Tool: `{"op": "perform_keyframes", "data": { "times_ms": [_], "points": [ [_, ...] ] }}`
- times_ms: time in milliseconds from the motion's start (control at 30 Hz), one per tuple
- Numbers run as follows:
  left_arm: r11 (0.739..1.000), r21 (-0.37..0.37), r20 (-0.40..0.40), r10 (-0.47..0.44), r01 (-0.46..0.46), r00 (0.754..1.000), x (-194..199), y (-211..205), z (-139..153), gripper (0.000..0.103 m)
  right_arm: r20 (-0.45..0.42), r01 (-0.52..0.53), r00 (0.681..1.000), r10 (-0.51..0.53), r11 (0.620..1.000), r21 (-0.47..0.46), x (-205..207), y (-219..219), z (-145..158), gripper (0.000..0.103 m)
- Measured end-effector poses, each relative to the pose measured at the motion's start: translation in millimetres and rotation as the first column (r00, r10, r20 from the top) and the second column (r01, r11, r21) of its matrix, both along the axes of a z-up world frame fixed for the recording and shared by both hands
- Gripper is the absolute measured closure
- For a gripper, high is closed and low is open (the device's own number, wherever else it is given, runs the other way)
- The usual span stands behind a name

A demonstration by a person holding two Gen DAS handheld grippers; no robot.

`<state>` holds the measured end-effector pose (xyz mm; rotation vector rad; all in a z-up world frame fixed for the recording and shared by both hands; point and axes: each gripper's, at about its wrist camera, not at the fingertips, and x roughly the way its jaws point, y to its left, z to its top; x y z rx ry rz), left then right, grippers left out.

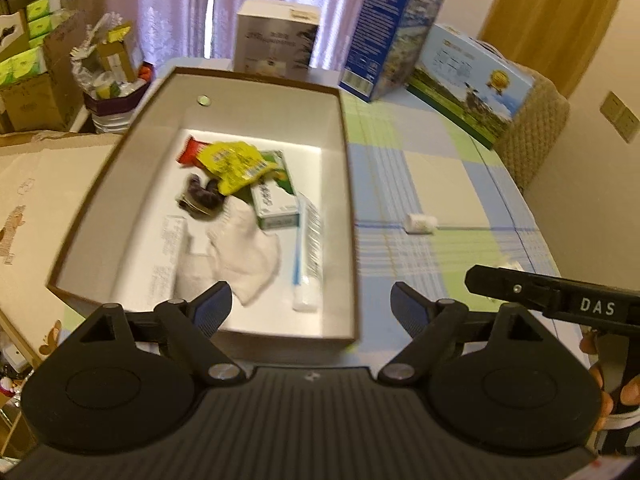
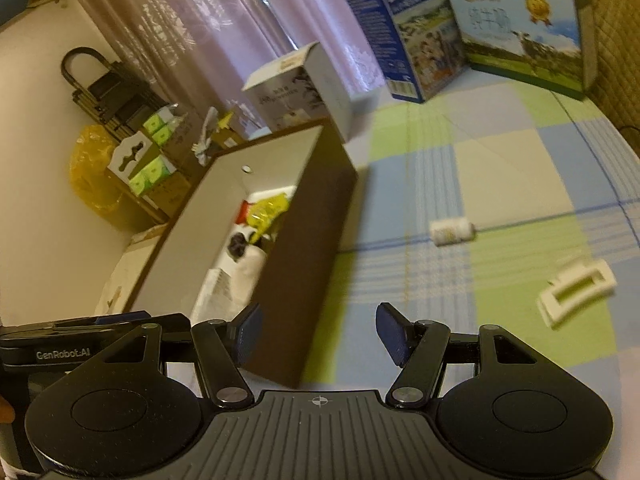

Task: Organize objects
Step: 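Move both tools back toward the white bottle and white hair clip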

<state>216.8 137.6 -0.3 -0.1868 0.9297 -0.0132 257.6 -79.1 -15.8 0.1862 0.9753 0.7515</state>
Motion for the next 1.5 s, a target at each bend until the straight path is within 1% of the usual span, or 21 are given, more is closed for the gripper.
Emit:
{"op": "perform_keyframes", "data": {
  "times_ms": [333, 533, 800, 900, 1033, 1200, 1267, 1333, 1433, 1500],
  "points": [
    [0.997, -0.043, -0.059, -0.065, 0.063, 0.996, -1.8, -52.2, -19.8, 0.019, -0.065, 0.070, 0.995, -0.074, 0.996, -0.059, 6.0, -59.1, -18.3, 0.043],
    [0.994, -0.048, -0.074, -0.097, 0.093, 0.993, 6.5, -80.5, -27.2, 0.019, -0.087, 0.111, 0.989, -0.119, 0.989, -0.093, 13.6, -90.6, -25.9, 0.043],
    [0.992, -0.046, -0.100, -0.121, 0.117, 0.988, 20.0, -112.9, -37.1, 0.019, -0.103, 0.138, 0.983, -0.150, 0.983, -0.121, 25.7, -119.5, -34.1, 0.043],
    [0.992, -0.042, -0.110, -0.124, 0.120, 0.986, 25.7, -122.6, -41.5, 0.019, -0.087, 0.137, 0.985, -0.150, 0.980, -0.142, 30.5, -127.3, -38.1, 0.043],
    [0.992, -0.032, -0.126, -0.124, 0.121, 0.984, 33.8, -133.4, -48.1, 0.019, -0.040, 0.126, 0.990, -0.135, 0.977, -0.173, 38.9, -134.1, -45.2, 0.043],
    [0.994, -0.014, -0.140, -0.113, 0.113, 0.984, 45.8, -144.1, -57.2, 0.019, 0.019, 0.084, 0.996, -0.082, 0.973, -0.214, 51.6, -136.8, -55.3, 0.043],
    [0.994, -0.011, -0.147, -0.110, 0.110, 0.983, 52.1, -149.4, -62.0, 0.019, 0.040, 0.068, 0.997, -0.060, 0.968, -0.243, 58.0, -136.1, -59.9, 0.040],
    [0.994, -0.003, -0.152, -0.110, 0.111, 0.982, 57.8, -154.2, -66.5, 0.019, 0.054, 0.053, 0.998, -0.040, 0.965, -0.258, 65.1, -136.0, -65.4, 0.029],
    [0.994, 0.010, -0.163, -0.108, 0.111, 0.981, 65.9, -160.2, -74.1, 0.018, 0.063, 0.038, 0.998, -0.022, 0.965, -0.258, 76.6, -135.9, -72.9, 0.021],
    [0.993, 0.017, -0.173, -0.108, 0.113, 0.979, 71.8, -163.4, -79.4, 0.018, 0.063, 0.018, 0.998, -0.001, 0.965, -0.263, 84.0, -133.4, -77.7, 0.018]
  ]
}}
